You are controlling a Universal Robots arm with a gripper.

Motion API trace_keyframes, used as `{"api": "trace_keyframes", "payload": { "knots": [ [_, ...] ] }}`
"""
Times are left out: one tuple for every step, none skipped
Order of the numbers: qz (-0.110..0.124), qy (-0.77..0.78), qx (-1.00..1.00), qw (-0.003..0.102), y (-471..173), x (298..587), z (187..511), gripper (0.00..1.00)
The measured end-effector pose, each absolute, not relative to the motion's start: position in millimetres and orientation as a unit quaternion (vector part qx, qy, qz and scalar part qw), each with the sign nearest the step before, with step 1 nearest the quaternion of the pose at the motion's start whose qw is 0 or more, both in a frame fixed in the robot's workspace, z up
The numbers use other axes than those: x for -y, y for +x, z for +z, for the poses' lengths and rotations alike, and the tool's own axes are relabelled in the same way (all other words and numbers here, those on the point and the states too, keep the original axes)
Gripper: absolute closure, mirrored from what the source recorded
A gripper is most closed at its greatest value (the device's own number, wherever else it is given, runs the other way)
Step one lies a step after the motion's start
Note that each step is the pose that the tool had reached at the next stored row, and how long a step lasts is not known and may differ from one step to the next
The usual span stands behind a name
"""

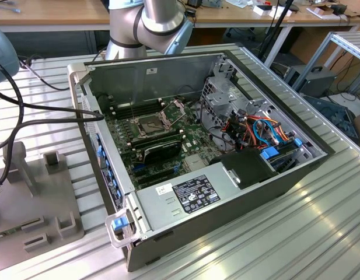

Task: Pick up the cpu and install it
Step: 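Pick up the cpu and move it towards the insertion slot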

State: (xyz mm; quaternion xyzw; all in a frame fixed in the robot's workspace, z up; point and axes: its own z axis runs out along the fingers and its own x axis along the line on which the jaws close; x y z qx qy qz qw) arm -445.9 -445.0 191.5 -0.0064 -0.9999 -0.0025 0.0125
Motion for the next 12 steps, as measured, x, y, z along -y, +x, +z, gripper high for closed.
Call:
{"api": "trace_keyframes", "payload": {
  "knots": [
    [-0.002,-0.006,1.000,0.012,-445.9,445.0,191.4,0.45],
    [-0.002,-0.006,1.000,0.012,-445.9,445.0,191.5,0.45],
    [-0.002,-0.006,1.000,0.012,-445.9,445.0,191.5,0.45],
    [-0.003,-0.006,1.000,0.012,-445.9,445.0,191.5,0.45],
    [-0.003,-0.006,1.000,0.012,-445.8,445.0,191.7,0.45],
    [-0.003,-0.006,1.000,0.012,-445.8,444.9,192.0,0.45],
    [-0.002,-0.006,1.000,0.012,-445.9,445.0,192.7,0.45],
    [-0.003,-0.006,1.000,0.012,-445.9,445.0,193.0,0.45],
    [-0.003,-0.006,1.000,0.012,-445.9,445.0,193.1,0.45],
    [-0.003,-0.006,1.000,0.012,-445.9,445.0,193.1,0.45],
    [-0.003,-0.006,1.000,0.012,-445.9,445.0,193.3,0.45],
    [-0.003,-0.006,1.000,0.012,-445.9,445.0,193.4,0.45]
  ]
}}
